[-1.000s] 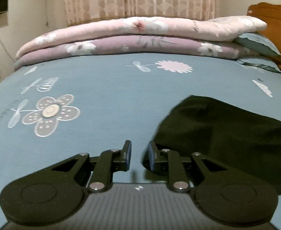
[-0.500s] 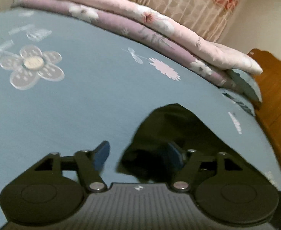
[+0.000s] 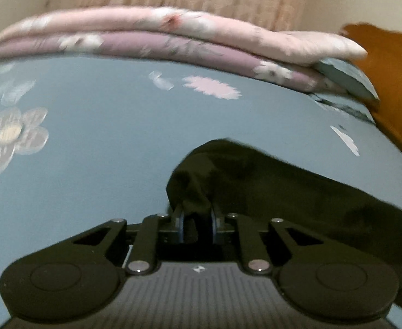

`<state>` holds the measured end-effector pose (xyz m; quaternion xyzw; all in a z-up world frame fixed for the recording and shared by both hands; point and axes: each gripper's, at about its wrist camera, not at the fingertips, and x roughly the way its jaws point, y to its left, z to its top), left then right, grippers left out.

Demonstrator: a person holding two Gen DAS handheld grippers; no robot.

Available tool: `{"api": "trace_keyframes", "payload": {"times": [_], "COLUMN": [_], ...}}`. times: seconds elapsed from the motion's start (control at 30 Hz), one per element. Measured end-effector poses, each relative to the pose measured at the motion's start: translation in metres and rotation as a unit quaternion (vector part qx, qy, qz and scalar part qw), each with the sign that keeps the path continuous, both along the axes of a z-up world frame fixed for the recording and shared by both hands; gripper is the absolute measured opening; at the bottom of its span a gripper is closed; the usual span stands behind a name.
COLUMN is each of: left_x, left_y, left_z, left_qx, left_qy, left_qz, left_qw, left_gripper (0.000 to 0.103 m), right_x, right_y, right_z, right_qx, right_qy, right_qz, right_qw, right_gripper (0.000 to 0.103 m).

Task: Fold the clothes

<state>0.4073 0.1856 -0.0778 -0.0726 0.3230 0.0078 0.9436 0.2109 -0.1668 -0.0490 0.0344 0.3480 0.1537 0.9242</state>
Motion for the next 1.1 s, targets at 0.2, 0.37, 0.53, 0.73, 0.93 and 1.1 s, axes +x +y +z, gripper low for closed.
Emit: {"api": "trace_keyframes", "payload": {"times": [0.2, 0.37, 0.53, 0.73, 0.93, 1.1], "left_x": [-0.008, -0.012, -0.022, -0.052, -0.077, -0.07], "left_y": [-0.066, -0.122, -0.15, -0.155, -0.129, -0.08], "left_z": [0.018, 0.011, -0.007, -0.002, 0.018, 0.025], "left_qx": [0.078, 0.118, 0.13, 0.107, 0.052, -0.035], "left_qy": [-0.037, -0.031, -0.018, -0.007, 0.005, 0.003], "left_qz": [-0.082, -0.157, -0.198, -0.247, -0.261, -0.179], "left_qw": [0.9929, 0.98, 0.9713, 0.963, 0.9641, 0.9833], "left_gripper": [0.014, 0.014, 0.02, 0.03, 0.032, 0.03], "right_x": [-0.001, -0.003, -0.006, -0.006, -0.005, -0.004], "right_y": [-0.003, -0.005, -0.008, -0.012, -0.009, -0.008], "right_z": [-0.004, -0.005, -0.004, -0.005, -0.006, -0.007], "right_qx": [0.009, 0.013, 0.011, 0.017, 0.022, 0.024], "right_qy": [0.005, 0.007, 0.005, 0.004, 0.003, 0.002], "right_qz": [0.001, 0.001, -0.005, -0.009, 0.0, 0.0], "right_qw": [1.0, 1.0, 1.0, 1.0, 1.0, 1.0], "right_gripper": [0.093, 0.093, 0.093, 0.093, 0.093, 0.093]}}
